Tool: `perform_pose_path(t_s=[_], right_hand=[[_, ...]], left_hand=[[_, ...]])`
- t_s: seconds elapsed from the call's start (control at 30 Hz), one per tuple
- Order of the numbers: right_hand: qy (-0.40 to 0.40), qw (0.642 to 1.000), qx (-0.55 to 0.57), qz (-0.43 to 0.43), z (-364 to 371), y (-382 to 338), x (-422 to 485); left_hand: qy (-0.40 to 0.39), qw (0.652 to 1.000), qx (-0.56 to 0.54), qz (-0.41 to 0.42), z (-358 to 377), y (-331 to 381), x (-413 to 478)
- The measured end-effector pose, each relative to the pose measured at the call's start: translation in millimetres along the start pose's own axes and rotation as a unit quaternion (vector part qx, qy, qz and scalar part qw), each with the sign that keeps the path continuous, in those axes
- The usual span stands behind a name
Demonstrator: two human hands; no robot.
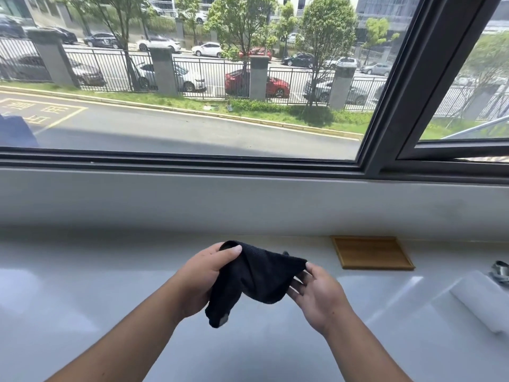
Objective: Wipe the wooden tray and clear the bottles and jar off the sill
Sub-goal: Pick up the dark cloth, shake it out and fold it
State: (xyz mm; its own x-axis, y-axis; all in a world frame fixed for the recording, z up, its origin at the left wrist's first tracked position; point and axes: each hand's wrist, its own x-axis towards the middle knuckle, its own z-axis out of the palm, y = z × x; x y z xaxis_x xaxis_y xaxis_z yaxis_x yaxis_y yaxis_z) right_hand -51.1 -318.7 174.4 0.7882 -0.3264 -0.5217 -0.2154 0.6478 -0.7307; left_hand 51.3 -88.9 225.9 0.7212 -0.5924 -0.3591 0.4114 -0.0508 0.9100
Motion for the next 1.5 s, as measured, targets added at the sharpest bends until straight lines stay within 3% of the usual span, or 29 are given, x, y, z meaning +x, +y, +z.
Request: perform_pose_path(t_s=[0.13,0.27,0.5,0.6,0.77,0.9,1.1,1.2,1.33,1.5], right_hand=[[0.036,0.987,-0.124,0.093,-0.1,39.6,-5.7],[-0.056,0.961,-0.191,0.191,6.1,80.1,-14.9],[-0.135,0.977,-0.096,0.138,17.4,78.2,-8.1],[-0.161,0.978,-0.028,0.129,25.2,75.7,0.2],[-0.113,0.991,0.003,0.073,17.6,53.3,16.4],[-0.097,0.991,-0.077,0.047,5.0,23.6,22.3],[-0.091,0.981,-0.168,-0.023,5.5,-7.0,20.9],[-0.083,0.966,-0.243,-0.032,3.2,-11.9,18.8],[-0.052,0.95,-0.304,-0.05,-1.8,-18.8,15.2],[0.003,0.934,-0.336,-0.118,-1.8,-28.1,12.9]], left_hand=[[-0.005,0.993,-0.109,-0.034,14.8,10.2,2.3],[-0.003,0.986,-0.154,-0.065,19.8,17.4,2.1],[-0.066,0.97,-0.214,-0.092,3.7,18.7,-1.6],[-0.019,0.965,-0.236,-0.111,-14.2,13.2,3.3],[0.117,0.968,-0.146,-0.165,-54.1,-13.2,1.7],[0.112,0.973,-0.104,-0.174,-77.2,-27.4,-2.6],[0.127,0.983,-0.052,-0.12,-92.7,-33.4,1.6],[0.138,0.982,0.027,-0.122,-95.4,-34.7,3.6],[0.157,0.975,0.114,-0.108,-100.9,-33.6,2.9],[0.183,0.973,0.131,-0.053,-98.4,-21.4,-3.6]])
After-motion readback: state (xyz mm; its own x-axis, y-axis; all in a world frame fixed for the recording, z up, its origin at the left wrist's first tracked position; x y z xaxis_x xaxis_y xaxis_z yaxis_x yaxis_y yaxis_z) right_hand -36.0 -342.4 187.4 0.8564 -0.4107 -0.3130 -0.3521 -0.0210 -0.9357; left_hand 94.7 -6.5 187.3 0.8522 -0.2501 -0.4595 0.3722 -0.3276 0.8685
